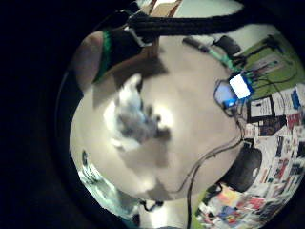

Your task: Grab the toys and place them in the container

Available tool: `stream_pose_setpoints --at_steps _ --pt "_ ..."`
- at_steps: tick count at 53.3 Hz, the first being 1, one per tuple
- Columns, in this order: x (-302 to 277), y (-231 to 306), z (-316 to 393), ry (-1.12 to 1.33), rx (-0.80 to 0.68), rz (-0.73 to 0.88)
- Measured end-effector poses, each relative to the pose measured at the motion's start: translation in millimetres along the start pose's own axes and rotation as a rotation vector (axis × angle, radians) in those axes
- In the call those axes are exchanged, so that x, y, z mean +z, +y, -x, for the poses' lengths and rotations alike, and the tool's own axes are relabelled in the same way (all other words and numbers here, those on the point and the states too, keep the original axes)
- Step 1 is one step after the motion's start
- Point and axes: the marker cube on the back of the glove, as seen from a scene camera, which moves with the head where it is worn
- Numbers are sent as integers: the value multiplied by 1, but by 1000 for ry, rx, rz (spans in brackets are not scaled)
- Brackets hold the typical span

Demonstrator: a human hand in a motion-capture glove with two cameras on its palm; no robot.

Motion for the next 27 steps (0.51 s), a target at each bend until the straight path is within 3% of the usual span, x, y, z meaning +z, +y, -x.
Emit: stream_pose_setpoints --at_steps 5,10,27 --pt "54 10 13 8 70 156" --pt "80 -12 -2 22 110 206" --pt "88 -41 -22 36 41 72"
